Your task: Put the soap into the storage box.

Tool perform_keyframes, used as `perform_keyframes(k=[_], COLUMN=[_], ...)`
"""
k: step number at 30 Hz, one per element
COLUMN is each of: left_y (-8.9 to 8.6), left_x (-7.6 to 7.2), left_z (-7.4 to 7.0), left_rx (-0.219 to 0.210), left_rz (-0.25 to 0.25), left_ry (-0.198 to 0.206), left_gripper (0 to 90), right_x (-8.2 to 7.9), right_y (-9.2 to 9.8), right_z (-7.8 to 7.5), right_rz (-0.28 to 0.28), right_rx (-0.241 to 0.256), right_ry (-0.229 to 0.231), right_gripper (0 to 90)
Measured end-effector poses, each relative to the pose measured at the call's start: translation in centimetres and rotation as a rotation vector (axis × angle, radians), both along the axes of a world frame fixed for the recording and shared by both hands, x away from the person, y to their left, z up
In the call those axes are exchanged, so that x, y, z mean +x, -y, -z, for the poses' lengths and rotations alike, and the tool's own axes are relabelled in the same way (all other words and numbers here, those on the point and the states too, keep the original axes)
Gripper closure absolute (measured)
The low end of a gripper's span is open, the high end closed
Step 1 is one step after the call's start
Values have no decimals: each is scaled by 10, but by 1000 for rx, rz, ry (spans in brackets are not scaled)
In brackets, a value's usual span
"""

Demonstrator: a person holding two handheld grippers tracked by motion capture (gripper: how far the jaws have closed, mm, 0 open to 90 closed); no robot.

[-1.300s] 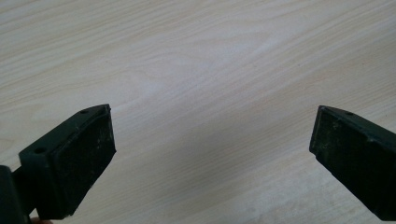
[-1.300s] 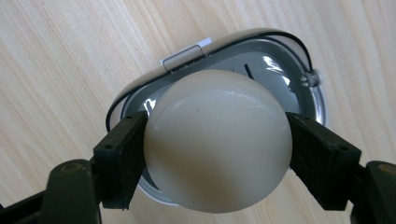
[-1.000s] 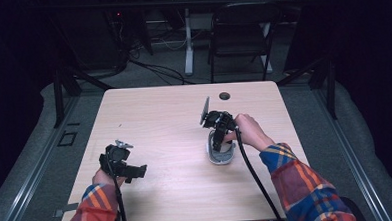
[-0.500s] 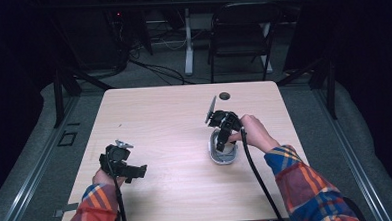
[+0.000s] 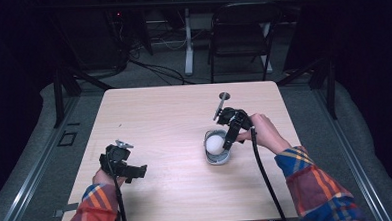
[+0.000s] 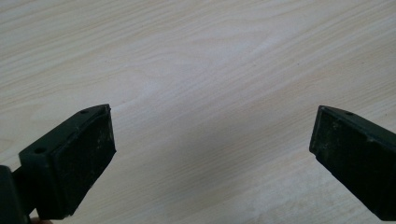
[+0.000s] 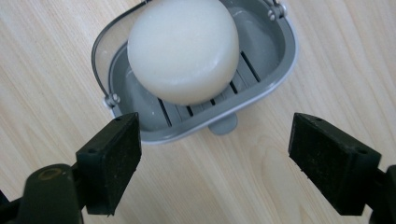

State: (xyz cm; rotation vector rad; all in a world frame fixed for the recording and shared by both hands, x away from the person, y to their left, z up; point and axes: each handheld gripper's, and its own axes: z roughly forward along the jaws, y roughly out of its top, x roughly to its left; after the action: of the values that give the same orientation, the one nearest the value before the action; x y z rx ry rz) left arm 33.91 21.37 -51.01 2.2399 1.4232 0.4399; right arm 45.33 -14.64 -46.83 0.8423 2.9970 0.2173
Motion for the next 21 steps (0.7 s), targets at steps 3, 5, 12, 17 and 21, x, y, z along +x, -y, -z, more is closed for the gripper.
perform_keyframes(k=[3,5,12,17,21], left_y=[0,0,1,1,1], left_x=[0,0,0,0,0], left_z=[0,0,0,0,0], left_rx=[0,1,5,5,6], left_rz=[0,1,2,0,0], left_ry=[0,-1,-2,-3,-4], left_gripper=[2,2,2,2,2], right_x=[-4,-6,-13,-18,-24], right_y=[8,15,37,55,72], right_z=[-3,-5,-7,-7,-6], right_rz=[-2,2,34,62,89], right_rx=[2,-2,-2,-4,-9], right_ry=[7,11,28,36,46], right_gripper=[144,140,120,88,56])
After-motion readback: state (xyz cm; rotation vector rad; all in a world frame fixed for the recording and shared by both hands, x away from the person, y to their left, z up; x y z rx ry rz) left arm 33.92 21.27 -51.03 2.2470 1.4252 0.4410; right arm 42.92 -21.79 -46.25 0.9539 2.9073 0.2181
